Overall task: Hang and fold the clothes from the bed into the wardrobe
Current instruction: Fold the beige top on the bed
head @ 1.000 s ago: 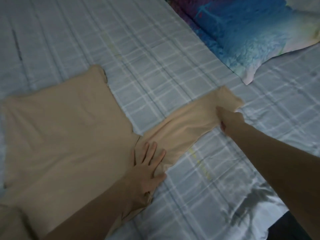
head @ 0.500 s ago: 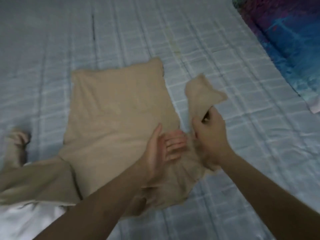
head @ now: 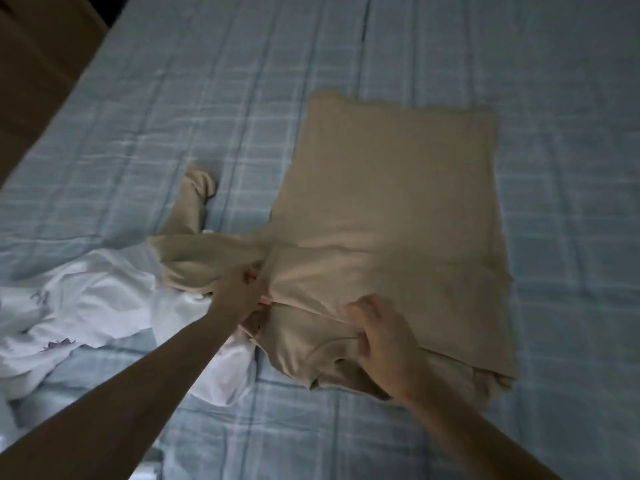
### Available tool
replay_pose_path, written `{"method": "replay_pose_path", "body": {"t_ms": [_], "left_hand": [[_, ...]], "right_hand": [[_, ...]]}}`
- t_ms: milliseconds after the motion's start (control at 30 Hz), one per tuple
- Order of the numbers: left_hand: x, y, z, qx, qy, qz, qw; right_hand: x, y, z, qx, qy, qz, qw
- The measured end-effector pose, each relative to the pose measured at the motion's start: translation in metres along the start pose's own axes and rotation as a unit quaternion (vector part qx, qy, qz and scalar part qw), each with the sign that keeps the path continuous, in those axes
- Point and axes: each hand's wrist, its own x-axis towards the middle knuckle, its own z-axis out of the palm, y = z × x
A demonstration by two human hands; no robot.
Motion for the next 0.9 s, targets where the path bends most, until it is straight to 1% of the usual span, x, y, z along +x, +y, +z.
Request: {"method": "replay_pose_path", "body": {"t_ms": [33,67,100,133,167,200,233,267,300,333,367,433,467,500,567,633,700,767,833,900], "left_hand": [[0.0,0.001,-0.003,0.013,0.023,0.021,0.999],[-0.001,0.004,-0.006,0.057,0.054,0.06,0.995],[0.0,0.003,-0.009,0.122,0.078,0.1,0.984],[0.0,0.002,-0.011,0.177,0.086,0.131,0.972],[-0.001,0.001,-0.012,0.224,0.073,0.152,0.96],[-0.002,-0.001,-0.013,0.279,0.052,0.163,0.945],[-0.003,-0.005,-0.012,0.347,0.035,0.178,0.92],[-0.004,-0.007,-0.01,0.427,0.015,0.194,0.883],[-0.005,-0.008,-0.007,0.482,-0.009,0.215,0.849],[-0.006,-0.008,-0.005,0.5,-0.033,0.225,0.836],[-0.006,-0.006,-0.003,0.496,-0.049,0.225,0.837],[-0.003,0.002,-0.008,0.447,-0.049,0.221,0.865],[-0.002,0.007,-0.014,0.412,-0.023,0.235,0.88],[0.001,0.011,-0.022,0.38,0.013,0.259,0.888],[0.006,0.018,-0.046,0.336,0.092,0.312,0.884],[0.017,0.022,-0.075,0.328,0.163,0.313,0.876],[0.032,0.025,-0.103,0.352,0.213,0.255,0.875],[0.053,0.023,-0.126,0.365,0.205,0.141,0.897],[0.073,0.015,-0.141,0.375,0.151,0.034,0.914],[0.085,0.011,-0.146,0.307,0.122,-0.022,0.944]], "right_hand": [[-0.005,0.013,-0.009,-0.015,0.045,0.018,0.999],[-0.01,0.027,-0.018,-0.043,0.072,0.055,0.995],[-0.015,0.041,-0.026,-0.089,0.091,0.1,0.987],[-0.019,0.056,-0.033,-0.141,0.094,0.142,0.975],[-0.024,0.07,-0.037,-0.182,0.082,0.17,0.965],[-0.03,0.083,-0.039,-0.203,0.054,0.185,0.96],[-0.036,0.095,-0.039,-0.213,0.024,0.183,0.959],[-0.039,0.105,-0.038,-0.224,0.001,0.172,0.959],[-0.04,0.112,-0.037,-0.235,-0.012,0.164,0.958],[-0.039,0.112,-0.038,-0.242,-0.02,0.175,0.954],[-0.035,0.108,-0.038,-0.243,-0.019,0.19,0.951],[-0.026,0.09,-0.038,-0.252,-0.013,0.227,0.941],[-0.021,0.078,-0.039,-0.266,-0.015,0.231,0.936],[-0.015,0.069,-0.039,-0.275,-0.012,0.214,0.937],[0.0,0.05,-0.033,-0.252,-0.003,0.127,0.96],[0.02,0.02,-0.021,-0.174,-0.007,0.013,0.985],[0.04,-0.018,-0.006,-0.112,-0.04,-0.079,0.99],[0.06,-0.054,0.01,-0.08,-0.079,-0.134,0.985],[0.08,-0.081,0.028,-0.06,-0.108,-0.146,0.982],[0.099,-0.098,0.043,-0.051,-0.145,-0.109,0.982]]}}
